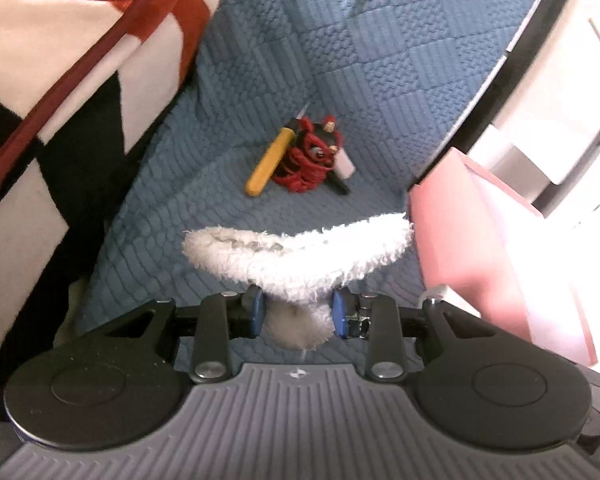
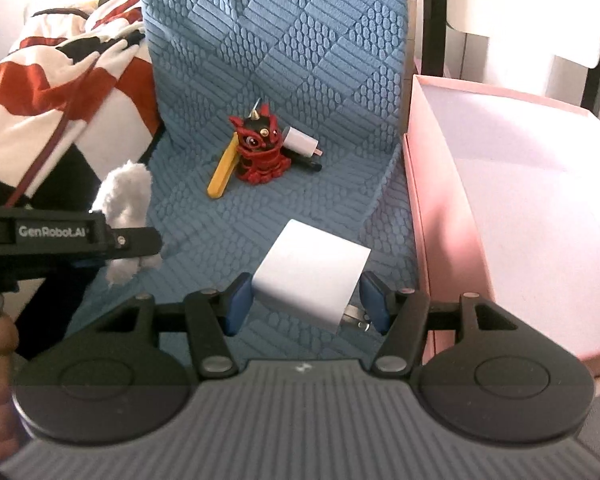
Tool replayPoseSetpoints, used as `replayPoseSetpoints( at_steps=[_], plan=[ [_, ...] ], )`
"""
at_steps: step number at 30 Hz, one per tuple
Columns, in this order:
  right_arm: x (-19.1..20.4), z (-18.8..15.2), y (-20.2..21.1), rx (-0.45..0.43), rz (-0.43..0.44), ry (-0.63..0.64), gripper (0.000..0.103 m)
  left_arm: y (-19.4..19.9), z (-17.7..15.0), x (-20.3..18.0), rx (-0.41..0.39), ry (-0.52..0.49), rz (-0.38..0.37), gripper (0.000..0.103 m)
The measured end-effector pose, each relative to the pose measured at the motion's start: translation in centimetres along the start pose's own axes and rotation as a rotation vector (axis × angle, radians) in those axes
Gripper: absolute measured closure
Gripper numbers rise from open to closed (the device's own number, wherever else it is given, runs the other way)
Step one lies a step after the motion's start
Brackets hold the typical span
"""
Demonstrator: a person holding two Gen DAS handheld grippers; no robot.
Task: Organize rigid objects
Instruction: 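Carry the fluffy toy and charger into the pink box with both tools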
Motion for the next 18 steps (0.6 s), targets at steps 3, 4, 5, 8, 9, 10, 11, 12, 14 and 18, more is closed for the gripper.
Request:
replayPoseSetpoints(
  at_steps=[3, 4, 5, 8, 9, 10, 11, 12, 14, 18],
  plan=[
    [0.1, 0.1, 1.0, -0.006, -0.004, -0.004, 0.041, 1.1, -0.3, -0.7, -0.005, -0.020, 0.010, 0.066],
    [0.2, 0.3, 1.3, -0.014, -0.004, -0.003, 0.041, 1.3, -0.3, -0.8, -0.007, -0.015, 0.010, 0.066],
    [0.2, 0.6, 1.6, -0.019, -0.004, 0.000, 0.041, 1.6, -0.2, -1.1, -0.008, -0.006, 0.008, 0.066],
    [0.2, 1.4, 2.5, -0.033, -0.004, 0.002, 0.041, 2.8, 0.1, -1.8, -0.025, -0.021, 0.008, 0.066],
    [0.3, 1.7, 2.8, -0.037, -0.005, 0.006, 0.041, 3.1, 0.2, -2.1, -0.028, -0.025, 0.007, 0.066],
    [0.3, 2.1, 3.2, -0.043, -0.003, 0.011, 0.041, 3.4, 0.4, -2.4, -0.030, -0.026, 0.000, 0.066],
    [0.3, 2.5, 3.5, -0.049, 0.000, 0.014, 0.041, 3.7, 0.6, -2.7, -0.032, -0.026, -0.005, 0.066],
    [0.4, 2.9, 3.9, -0.056, 0.007, 0.016, 0.041, 4.0, 0.8, -2.9, -0.033, -0.026, -0.006, 0.066],
    [0.4, 4.1, 4.8, -0.073, 0.023, 0.013, 0.041, 4.6, 1.4, -3.4, -0.046, -0.034, -0.006, 0.066],
    [-0.2, 6.3, 6.3, -0.120, 0.033, 0.021, 0.041, 5.6, 2.3, -4.8, -0.065, -0.042, -0.025, 0.066]
  ],
)
Point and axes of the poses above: each gripper's, at about its wrist camera, not at the fingertips, and y roughly against the way its jaws point, x to its left, z to its top, the point moved 10 cm from there along -y, roughly the way its jaws point, and after that the axes turned 14 degrees about z, right-handed, at the moved point
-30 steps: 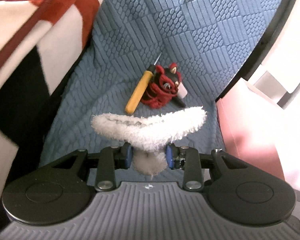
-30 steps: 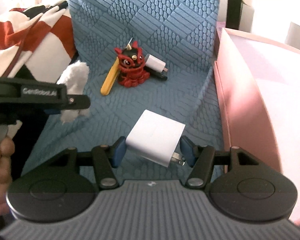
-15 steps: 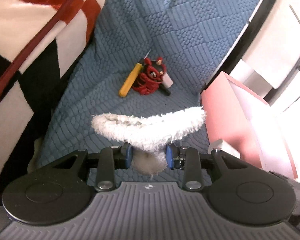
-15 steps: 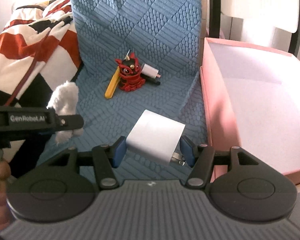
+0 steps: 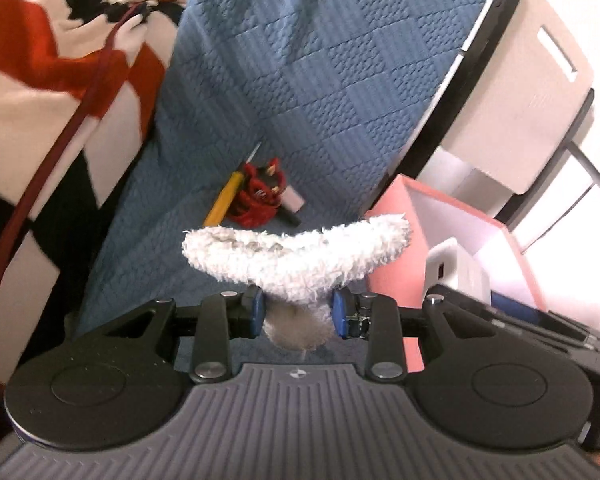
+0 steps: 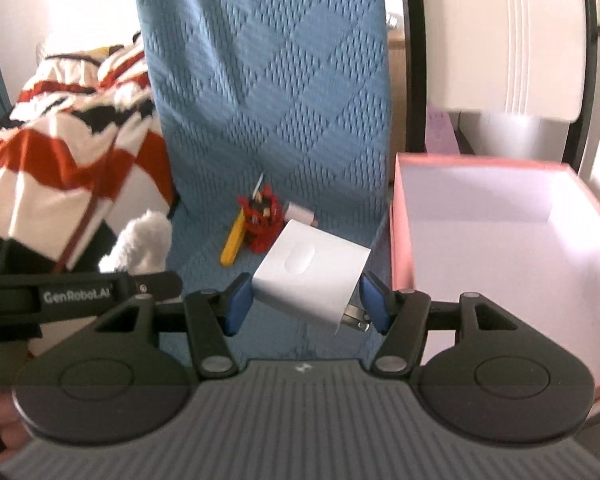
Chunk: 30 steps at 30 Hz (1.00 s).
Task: Organize rigid objects
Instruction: 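Carry the fluffy toy and charger into the pink box with both tools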
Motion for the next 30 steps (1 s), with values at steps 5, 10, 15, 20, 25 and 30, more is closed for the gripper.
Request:
replayPoseSetpoints(
  at_steps=[5, 10, 15, 20, 25, 30],
  plan=[
    [-1.3, 2.3, 1.0, -0.028, -0.008, 0.000, 0.041, 0.6, 1.2, -1.6, -0.010, 0.011, -0.030, 0.066],
    [-2.5, 4.1, 2.2, -0.053, -0.023, 0.021, 0.041, 1.1, 2.6, -3.4, -0.017, 0.001, -0.056, 0.066],
    [-3.6, 5.7, 3.7, -0.082, -0.040, 0.026, 0.041, 1.9, 4.2, -5.6, -0.033, -0.021, -0.082, 0.066],
    [-4.5, 6.5, 4.9, -0.104, -0.047, 0.022, 0.041, 2.5, 5.3, -8.9, -0.049, -0.068, -0.103, 0.066],
    [-6.4, 7.3, 6.3, -0.130, -0.074, 0.006, 0.041, 3.0, 5.7, -12.6, -0.045, -0.088, -0.149, 0.066],
    [-9.1, 7.8, 8.4, -0.154, -0.110, -0.005, 0.041, 3.1, 5.2, -16.5, -0.048, -0.130, -0.178, 0.066]
  ],
)
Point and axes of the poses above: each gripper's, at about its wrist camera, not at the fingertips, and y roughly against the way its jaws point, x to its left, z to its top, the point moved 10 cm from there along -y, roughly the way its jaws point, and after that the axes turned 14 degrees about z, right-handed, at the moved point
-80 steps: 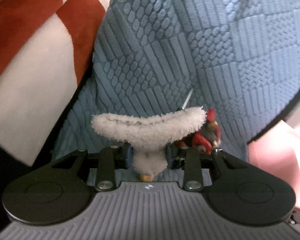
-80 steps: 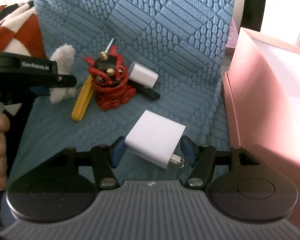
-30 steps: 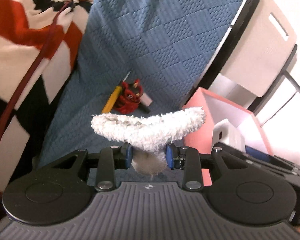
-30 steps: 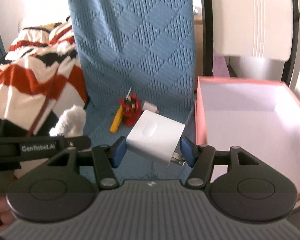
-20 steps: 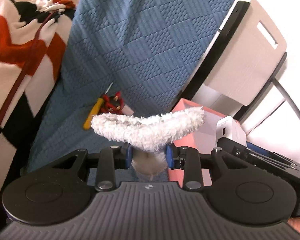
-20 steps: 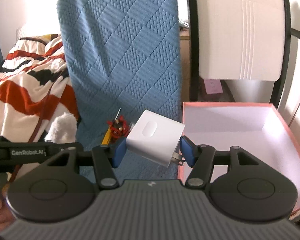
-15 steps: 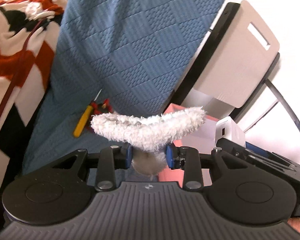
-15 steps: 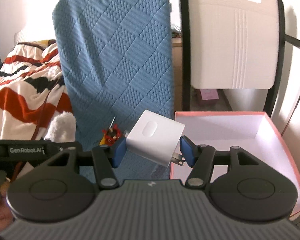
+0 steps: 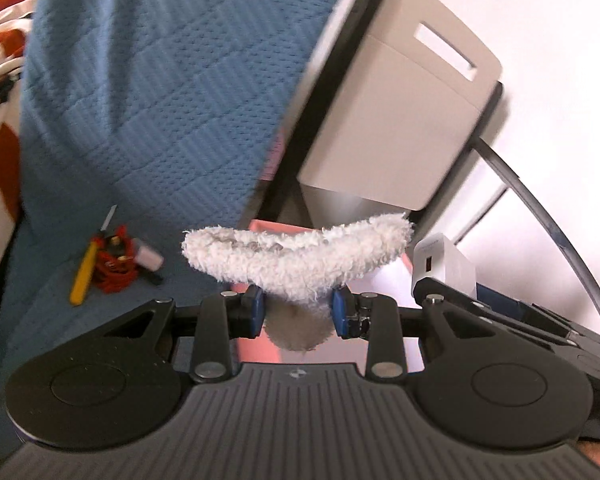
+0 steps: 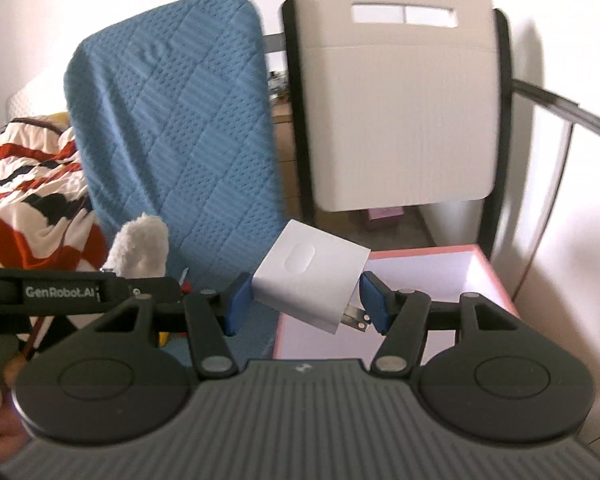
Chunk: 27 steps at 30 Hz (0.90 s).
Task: Organize rigid objects
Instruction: 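Carry the fluffy toy and charger into the pink box with both tools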
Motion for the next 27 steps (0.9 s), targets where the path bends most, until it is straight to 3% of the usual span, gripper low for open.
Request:
replayPoseSetpoints(
  at_steps=[5, 11, 27],
  plan=[
    [-3.2, 0.1, 1.2, -0.005, -0.038, -0.022, 0.041, -0.4, 0.2, -3.9, -0.002, -0.029, -0.029, 0.066],
    [-7.4, -1.2, 2.3, 0.019, -0.106, -0.055, 0.041, -3.0, -2.0, -7.7, 0.074, -0.078, -0.046, 0.066],
    [-16.8, -9.7, -0.4, 0.189, -0.156, -0.212, 0.041, -12.1, -8.1, -13.0, 0.267, -0.176, -0.019, 0.065]
  ],
)
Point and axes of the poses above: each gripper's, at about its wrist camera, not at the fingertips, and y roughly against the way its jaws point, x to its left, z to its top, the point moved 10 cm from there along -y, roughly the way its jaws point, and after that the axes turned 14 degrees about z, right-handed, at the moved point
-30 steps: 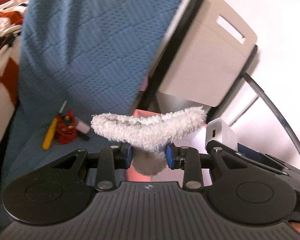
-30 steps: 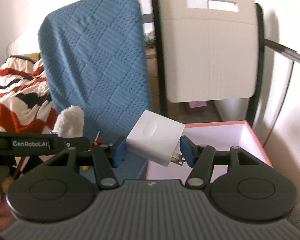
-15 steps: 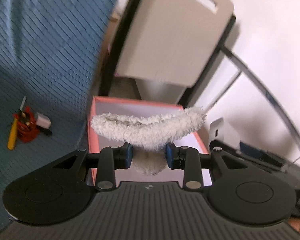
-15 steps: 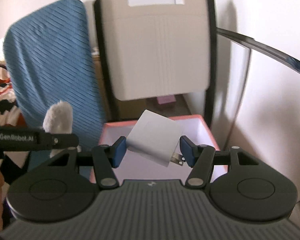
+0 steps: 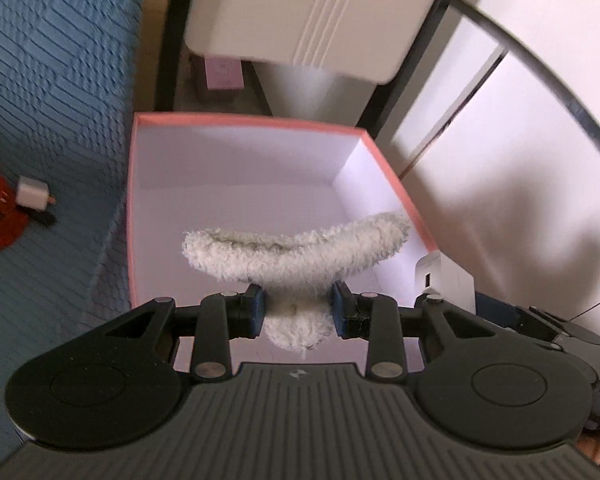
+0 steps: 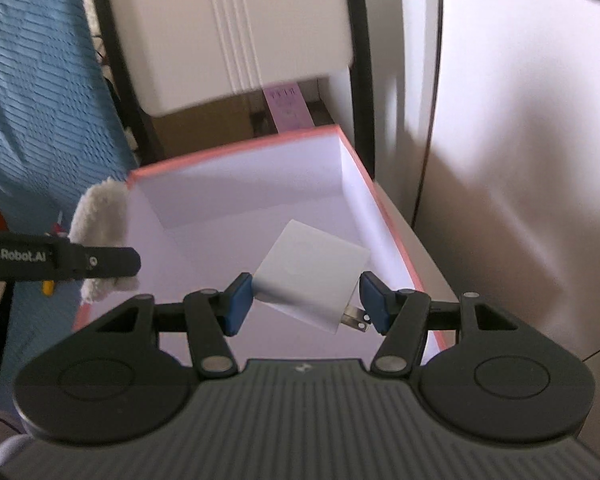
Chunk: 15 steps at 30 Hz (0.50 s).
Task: Organize rigid objects
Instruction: 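Carry the fluffy toy and charger into the pink box with both tools, then open both tools to release the toy and charger into the box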
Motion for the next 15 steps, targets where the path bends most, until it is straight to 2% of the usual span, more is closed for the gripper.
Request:
replayPoseSetpoints(
  at_steps=[8, 15],
  plan=[
    [-2.4, -2.6, -3.0, 0.079, -0.013, -0.027, 0.041, -4.4, -1.8, -1.6, 0.079, -0.044, 0.003, 0.066],
    [-3.6, -3.7, -4.2, 0.108, -0.034, -0.022, 0.041, -5.4, -2.2, -2.0, 0.083, -0.068, 0.011, 0.065]
  ],
)
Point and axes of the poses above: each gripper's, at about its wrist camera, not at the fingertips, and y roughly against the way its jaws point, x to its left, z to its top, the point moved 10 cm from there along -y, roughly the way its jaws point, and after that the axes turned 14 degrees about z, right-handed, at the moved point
